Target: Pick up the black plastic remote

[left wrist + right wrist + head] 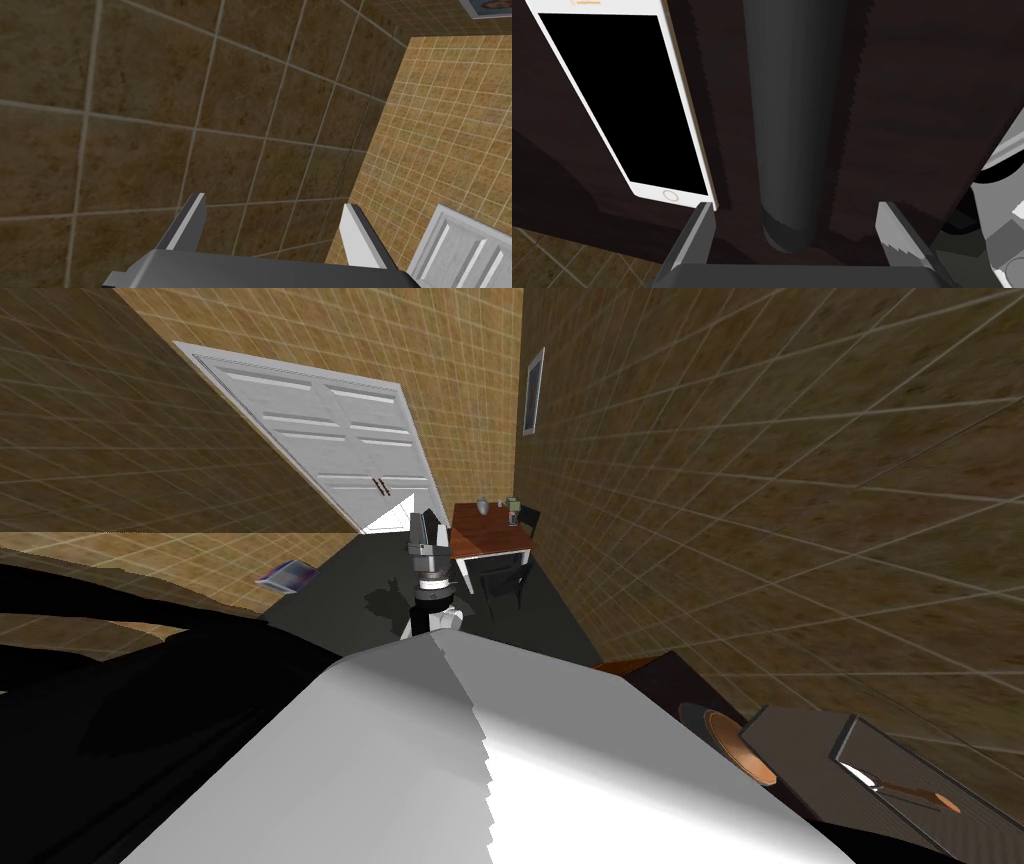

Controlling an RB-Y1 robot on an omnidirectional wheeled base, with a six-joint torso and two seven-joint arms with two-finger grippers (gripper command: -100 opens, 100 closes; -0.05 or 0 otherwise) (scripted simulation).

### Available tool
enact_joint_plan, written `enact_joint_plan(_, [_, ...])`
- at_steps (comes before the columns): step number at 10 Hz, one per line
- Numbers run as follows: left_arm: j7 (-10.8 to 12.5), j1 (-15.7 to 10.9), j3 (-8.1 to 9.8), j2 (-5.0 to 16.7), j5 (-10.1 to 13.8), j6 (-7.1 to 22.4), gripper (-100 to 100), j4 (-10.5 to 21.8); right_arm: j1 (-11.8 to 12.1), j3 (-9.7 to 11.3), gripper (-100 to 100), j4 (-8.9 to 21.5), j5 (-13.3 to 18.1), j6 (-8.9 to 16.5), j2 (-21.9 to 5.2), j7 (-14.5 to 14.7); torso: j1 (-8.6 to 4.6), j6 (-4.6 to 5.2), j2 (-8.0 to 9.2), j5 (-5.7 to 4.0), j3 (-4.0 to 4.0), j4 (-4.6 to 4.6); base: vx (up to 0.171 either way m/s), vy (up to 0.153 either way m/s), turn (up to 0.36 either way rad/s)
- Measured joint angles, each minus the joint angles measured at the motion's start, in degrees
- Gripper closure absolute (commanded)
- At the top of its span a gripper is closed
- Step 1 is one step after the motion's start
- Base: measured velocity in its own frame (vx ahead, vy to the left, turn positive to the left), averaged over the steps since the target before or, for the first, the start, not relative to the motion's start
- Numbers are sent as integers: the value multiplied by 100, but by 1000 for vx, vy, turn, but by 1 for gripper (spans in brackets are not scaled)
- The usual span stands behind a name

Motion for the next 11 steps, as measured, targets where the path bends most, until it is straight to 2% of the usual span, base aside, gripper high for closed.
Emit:
enact_joint_plan(1, [0, 0, 0, 0, 0, 0, 0, 0, -101, 29, -100, 86, 33, 53, 106, 1, -2, 0, 3, 0, 2, 1, -19, -22, 19])
enact_joint_plan(2, [0, 0, 0, 0, 0, 0, 0, 0, -112, 35, 100, 84, 35, 51, 121, -3, -7, 2, -2, -5, 0, 0, 0, 0, 0])
enact_joint_plan(6, [0, 1, 0, 0, 0, 0, 0, 0, -112, 28, 100, 82, 32, 47, 113, -7, -21, 4, -4, -21, -2, -1, 0, 0, 0])
enact_joint_plan(7, [0, 1, 0, 0, 0, 0, 0, 0, -112, 28, 0, 82, 32, 47, 113, -7, -21, 3, -4, -20, -2, -1, 0, 0, 0])
enact_joint_plan(8, [0, 1, 0, 0, 0, 0, 0, 0, -112, 28, 100, 82, 32, 47, 113, -7, -21, 3, -4, -20, -2, -1, 40, 35, -112])
enact_joint_plan(10, [0, 1, 0, -1, 0, 0, 0, 0, 118, -36, 100, -99, -33, -33, -110, 3, 4, 9, -19, -14, -11, -7, 39, 47, -84])
enact_joint_plan(11, [0, 1, -1, -1, 0, 0, 0, 0, 130, -38, 0, -98, -35, -47, -117, 9, -4, 3, -14, -16, -8, -4, 3, 6, 3])
